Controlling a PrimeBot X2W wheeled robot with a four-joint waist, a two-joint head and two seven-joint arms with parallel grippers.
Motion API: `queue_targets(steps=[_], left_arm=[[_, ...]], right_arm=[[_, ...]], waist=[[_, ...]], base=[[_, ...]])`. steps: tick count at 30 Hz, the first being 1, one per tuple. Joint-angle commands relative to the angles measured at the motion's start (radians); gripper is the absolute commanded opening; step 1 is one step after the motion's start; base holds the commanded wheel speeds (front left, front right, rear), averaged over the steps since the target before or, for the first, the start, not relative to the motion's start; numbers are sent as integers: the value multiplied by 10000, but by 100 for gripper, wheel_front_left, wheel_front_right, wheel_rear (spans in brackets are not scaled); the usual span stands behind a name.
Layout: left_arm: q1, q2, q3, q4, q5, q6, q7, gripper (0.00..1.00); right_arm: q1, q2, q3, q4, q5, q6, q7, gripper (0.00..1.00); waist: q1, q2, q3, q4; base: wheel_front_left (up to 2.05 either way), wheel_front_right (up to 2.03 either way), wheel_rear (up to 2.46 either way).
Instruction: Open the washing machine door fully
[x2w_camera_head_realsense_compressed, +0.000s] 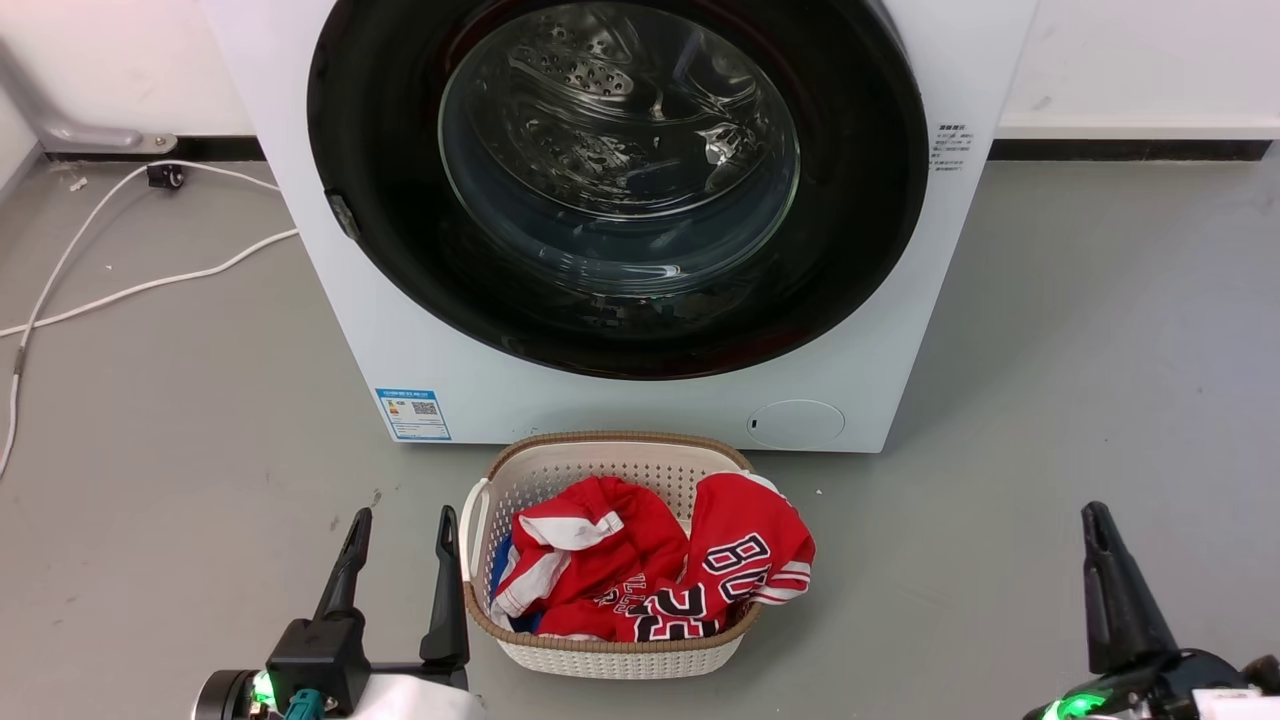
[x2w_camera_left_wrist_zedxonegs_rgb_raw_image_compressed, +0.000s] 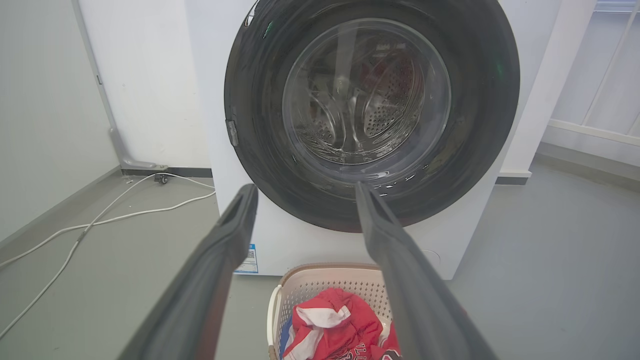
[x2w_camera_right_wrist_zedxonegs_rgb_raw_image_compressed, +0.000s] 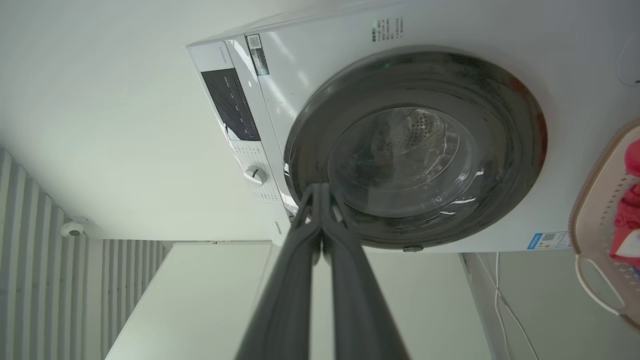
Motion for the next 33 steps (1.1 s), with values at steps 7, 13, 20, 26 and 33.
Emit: queue_targets(steps=[7,13,20,26,33], left_arm=[[96,-13,41,-8,32,42,-28,100],[33,-13,40,-22,97,10,-28,100],[-25,-13,55,-35,163,20,-28,100],[-232,-13,90,-102,371,91,-28,100],[-677,-13,114,-229,471,108,-26,100]], right_arm=[[183,6,-403,6,111,3,626,0],[117,7,-383,106,8,3,657,0],[-103,6,-667,497,67,3,582,0],[-712,6,-1464,819,-92,4,745,0],[-2631,-404,-2521,1719,-430,4,1299,0]], waist=[[0,0,-10,13],[0,0,19,36],[0,0,123,81],[0,0,442,140],[0,0,1285,161]], base=[[0,0,0],[0,0,0],[0,0,0],[0,0,0],[0,0,0]])
